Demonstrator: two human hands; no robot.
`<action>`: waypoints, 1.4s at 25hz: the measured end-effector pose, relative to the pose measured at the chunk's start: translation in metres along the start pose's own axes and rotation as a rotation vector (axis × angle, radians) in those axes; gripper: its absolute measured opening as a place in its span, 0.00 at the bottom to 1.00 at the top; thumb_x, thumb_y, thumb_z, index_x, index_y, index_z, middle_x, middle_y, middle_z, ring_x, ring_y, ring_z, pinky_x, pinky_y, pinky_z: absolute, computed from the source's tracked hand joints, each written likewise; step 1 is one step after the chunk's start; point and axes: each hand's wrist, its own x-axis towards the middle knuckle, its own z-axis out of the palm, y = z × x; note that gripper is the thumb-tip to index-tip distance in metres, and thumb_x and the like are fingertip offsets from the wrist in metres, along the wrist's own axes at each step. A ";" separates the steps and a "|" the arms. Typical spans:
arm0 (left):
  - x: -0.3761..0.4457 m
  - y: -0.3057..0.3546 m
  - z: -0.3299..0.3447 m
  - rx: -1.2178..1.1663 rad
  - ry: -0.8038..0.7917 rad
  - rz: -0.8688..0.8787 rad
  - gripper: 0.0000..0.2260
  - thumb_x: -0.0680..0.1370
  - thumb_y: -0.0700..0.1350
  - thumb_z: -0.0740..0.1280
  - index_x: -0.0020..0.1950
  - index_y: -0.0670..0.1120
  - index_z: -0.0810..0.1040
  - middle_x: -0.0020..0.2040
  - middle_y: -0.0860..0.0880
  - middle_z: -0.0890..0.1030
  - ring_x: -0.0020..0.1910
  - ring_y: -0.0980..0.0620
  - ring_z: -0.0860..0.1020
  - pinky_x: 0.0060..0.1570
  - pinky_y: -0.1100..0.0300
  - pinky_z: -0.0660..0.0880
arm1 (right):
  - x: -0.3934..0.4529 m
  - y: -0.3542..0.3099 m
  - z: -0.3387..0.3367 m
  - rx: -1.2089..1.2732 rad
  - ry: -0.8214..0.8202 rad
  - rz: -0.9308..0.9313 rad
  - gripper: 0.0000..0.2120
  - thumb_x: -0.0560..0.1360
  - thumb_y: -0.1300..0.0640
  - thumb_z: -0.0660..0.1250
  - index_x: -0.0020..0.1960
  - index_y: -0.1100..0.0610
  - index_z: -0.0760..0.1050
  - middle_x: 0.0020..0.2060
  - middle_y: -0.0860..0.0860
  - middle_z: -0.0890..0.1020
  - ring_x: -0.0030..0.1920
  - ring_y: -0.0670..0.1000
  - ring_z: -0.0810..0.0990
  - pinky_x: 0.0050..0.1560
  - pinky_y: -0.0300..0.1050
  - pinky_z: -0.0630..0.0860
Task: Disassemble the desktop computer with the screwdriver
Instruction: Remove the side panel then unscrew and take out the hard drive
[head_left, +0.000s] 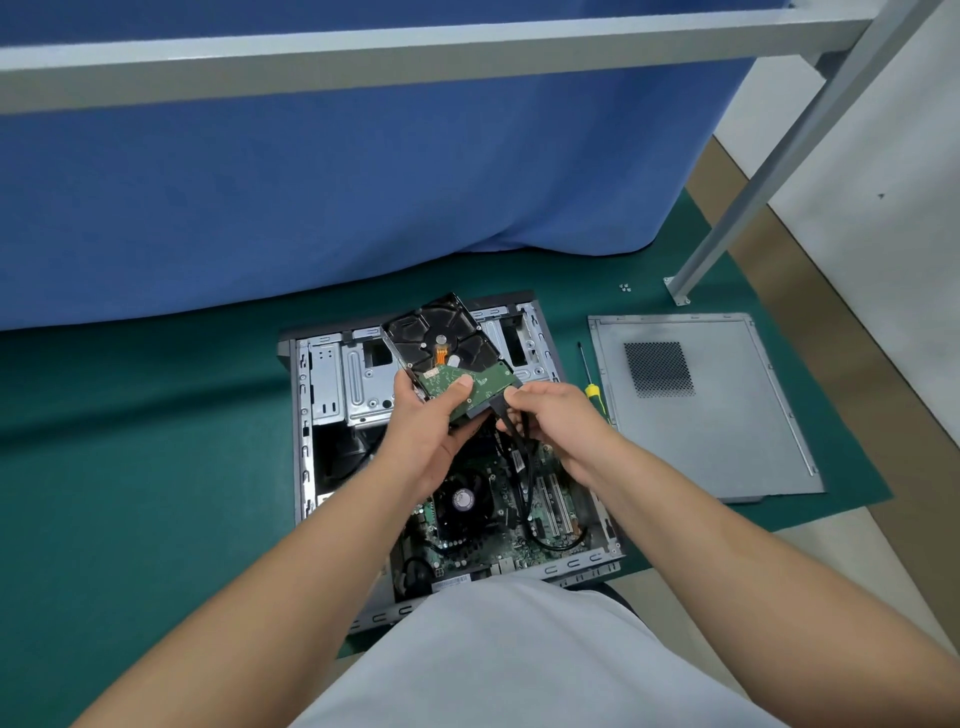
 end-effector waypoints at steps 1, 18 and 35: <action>0.000 0.000 0.000 -0.001 0.002 0.003 0.20 0.79 0.37 0.73 0.63 0.54 0.70 0.64 0.42 0.82 0.56 0.44 0.85 0.51 0.49 0.83 | 0.000 -0.001 -0.001 -0.001 -0.015 0.000 0.08 0.80 0.56 0.69 0.43 0.57 0.81 0.35 0.51 0.85 0.43 0.52 0.84 0.56 0.50 0.80; 0.005 0.013 -0.022 -0.207 0.198 -0.006 0.43 0.76 0.35 0.74 0.82 0.59 0.54 0.64 0.42 0.79 0.51 0.45 0.87 0.47 0.48 0.84 | 0.001 0.006 -0.018 -0.022 -0.002 -0.027 0.06 0.82 0.64 0.63 0.52 0.61 0.78 0.44 0.55 0.87 0.35 0.47 0.79 0.35 0.39 0.75; -0.008 0.003 0.002 -0.132 0.165 0.033 0.21 0.79 0.37 0.72 0.56 0.63 0.70 0.59 0.43 0.83 0.51 0.44 0.87 0.45 0.52 0.83 | -0.002 -0.002 0.023 -0.273 -0.026 -0.049 0.14 0.81 0.45 0.67 0.44 0.52 0.85 0.35 0.45 0.85 0.45 0.46 0.81 0.48 0.41 0.71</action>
